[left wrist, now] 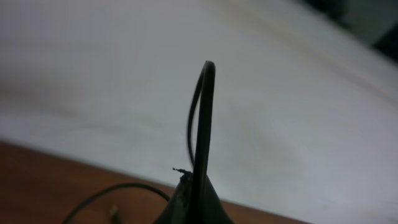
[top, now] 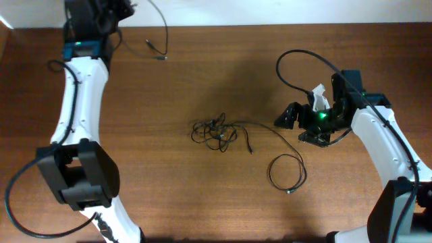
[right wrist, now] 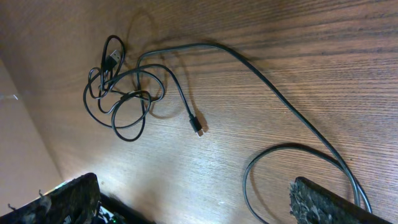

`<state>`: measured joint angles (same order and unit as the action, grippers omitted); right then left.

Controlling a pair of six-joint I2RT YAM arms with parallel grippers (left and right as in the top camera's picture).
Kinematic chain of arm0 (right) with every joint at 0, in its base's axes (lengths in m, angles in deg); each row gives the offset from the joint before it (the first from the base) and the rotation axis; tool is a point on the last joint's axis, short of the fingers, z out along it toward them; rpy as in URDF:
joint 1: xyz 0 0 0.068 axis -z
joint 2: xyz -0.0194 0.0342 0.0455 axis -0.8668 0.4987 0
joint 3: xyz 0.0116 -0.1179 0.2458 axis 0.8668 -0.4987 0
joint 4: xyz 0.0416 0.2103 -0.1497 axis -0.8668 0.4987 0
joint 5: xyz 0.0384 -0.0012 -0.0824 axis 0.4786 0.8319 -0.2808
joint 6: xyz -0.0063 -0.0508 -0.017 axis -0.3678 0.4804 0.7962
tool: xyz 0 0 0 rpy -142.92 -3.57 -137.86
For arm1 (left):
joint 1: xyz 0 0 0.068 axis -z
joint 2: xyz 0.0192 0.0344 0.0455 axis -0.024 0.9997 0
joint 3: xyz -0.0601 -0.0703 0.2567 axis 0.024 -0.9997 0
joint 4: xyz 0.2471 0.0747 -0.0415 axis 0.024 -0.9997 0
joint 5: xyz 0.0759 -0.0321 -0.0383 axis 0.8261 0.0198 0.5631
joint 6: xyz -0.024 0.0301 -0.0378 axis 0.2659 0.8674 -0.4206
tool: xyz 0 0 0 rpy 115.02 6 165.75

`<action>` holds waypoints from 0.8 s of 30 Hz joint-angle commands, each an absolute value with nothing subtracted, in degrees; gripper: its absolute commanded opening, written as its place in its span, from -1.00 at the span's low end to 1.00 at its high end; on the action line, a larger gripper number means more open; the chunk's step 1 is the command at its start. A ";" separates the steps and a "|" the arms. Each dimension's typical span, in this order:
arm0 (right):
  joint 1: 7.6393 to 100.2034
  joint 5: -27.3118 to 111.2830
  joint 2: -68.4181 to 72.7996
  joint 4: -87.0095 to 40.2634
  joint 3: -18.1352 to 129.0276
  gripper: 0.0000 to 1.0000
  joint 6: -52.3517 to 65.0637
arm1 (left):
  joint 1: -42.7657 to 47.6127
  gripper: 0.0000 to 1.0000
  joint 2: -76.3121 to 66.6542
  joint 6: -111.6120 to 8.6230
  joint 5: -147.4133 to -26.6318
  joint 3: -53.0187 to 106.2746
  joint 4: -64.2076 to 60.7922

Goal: Untangle cables
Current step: 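Drag the held black cable further to the back-left corner with the left gripper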

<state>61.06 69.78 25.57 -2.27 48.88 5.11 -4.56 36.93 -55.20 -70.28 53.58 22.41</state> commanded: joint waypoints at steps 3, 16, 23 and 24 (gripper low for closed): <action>60.73 69.27 25.76 -2.38 49.07 0.97 5.48 | -11.79 -1.00 40.27 -55.26 -69.47 53.82 20.18; 60.73 69.30 25.76 -1.68 49.07 0.97 5.22 | -25.70 -0.98 52.03 -44.77 -69.41 53.82 28.62; 60.73 69.30 25.76 -2.55 49.07 0.97 4.78 | -33.13 0.98 52.12 -42.39 -68.60 53.82 26.87; 60.73 69.30 25.76 -2.58 49.07 0.97 4.78 | -33.87 0.98 52.12 -42.39 -68.60 53.82 25.62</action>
<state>61.06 69.78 25.57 -2.38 48.88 5.00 -31.57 51.81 -44.69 -69.08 53.58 27.50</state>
